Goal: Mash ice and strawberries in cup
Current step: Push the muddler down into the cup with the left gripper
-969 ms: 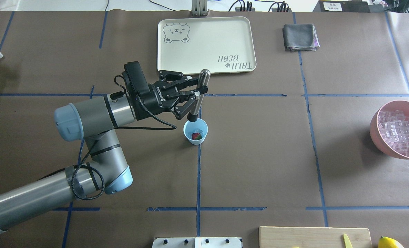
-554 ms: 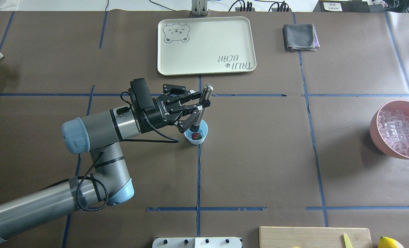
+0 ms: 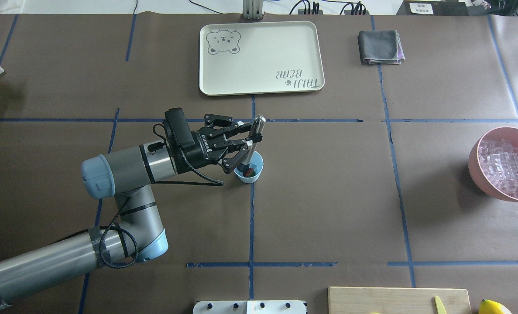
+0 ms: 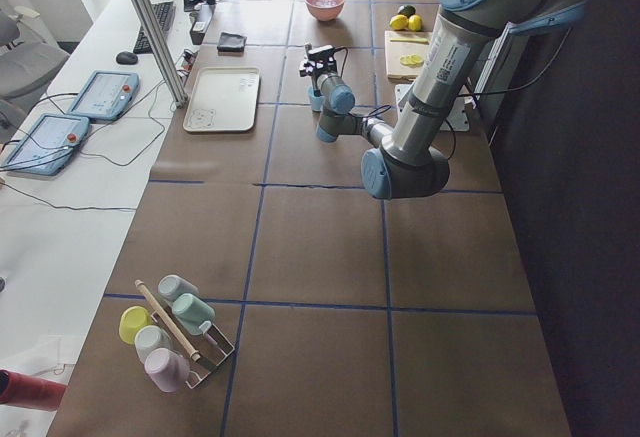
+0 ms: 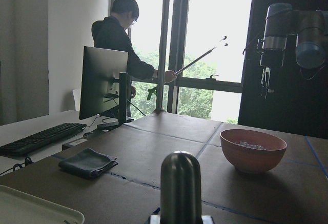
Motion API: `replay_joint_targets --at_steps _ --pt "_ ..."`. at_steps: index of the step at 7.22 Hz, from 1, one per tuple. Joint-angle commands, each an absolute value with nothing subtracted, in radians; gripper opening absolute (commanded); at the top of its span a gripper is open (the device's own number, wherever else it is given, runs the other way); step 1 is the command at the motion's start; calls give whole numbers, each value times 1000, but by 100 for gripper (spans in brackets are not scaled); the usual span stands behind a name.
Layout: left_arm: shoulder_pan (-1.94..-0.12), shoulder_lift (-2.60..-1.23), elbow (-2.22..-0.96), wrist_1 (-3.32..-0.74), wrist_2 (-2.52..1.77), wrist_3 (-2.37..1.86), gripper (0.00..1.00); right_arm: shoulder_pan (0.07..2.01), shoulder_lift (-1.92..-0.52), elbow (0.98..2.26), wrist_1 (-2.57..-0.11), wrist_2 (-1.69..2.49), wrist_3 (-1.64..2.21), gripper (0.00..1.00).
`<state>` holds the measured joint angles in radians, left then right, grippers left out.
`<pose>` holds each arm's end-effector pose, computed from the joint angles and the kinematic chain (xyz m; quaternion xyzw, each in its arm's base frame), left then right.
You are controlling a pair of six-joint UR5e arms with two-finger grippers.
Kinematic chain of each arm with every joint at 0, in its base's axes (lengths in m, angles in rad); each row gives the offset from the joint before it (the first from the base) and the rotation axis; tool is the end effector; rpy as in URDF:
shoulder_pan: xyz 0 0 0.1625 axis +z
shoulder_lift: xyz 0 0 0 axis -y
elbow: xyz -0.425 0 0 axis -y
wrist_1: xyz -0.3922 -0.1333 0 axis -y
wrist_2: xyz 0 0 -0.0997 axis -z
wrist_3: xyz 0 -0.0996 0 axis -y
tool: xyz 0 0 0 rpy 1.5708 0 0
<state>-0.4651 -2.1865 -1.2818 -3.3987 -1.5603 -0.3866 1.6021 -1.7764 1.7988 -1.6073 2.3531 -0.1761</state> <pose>0.5163 -0.4094 0.2455 0.6484 0.5960 0.1623 0.4450 0.0757 -0.4019 0.6418 0.0330 -0.3799 -0.0642 0.9222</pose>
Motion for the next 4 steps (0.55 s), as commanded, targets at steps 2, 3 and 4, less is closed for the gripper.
replay_joint_targets --at_steps 2,3,4 --pt "-512 -2213 -1295 -3390 -1560 -400 0 1605 -1775 1799 -1608 2353 -175 100" --pt "-538 -2223 -1305 -3360 -1566 -406 0 1605 -1775 1799 -1608 2353 -175 100" --pt "-560 -2220 -1362 -3277 -1587 -420 0 1605 -1773 1799 -1608 2353 -175 100"
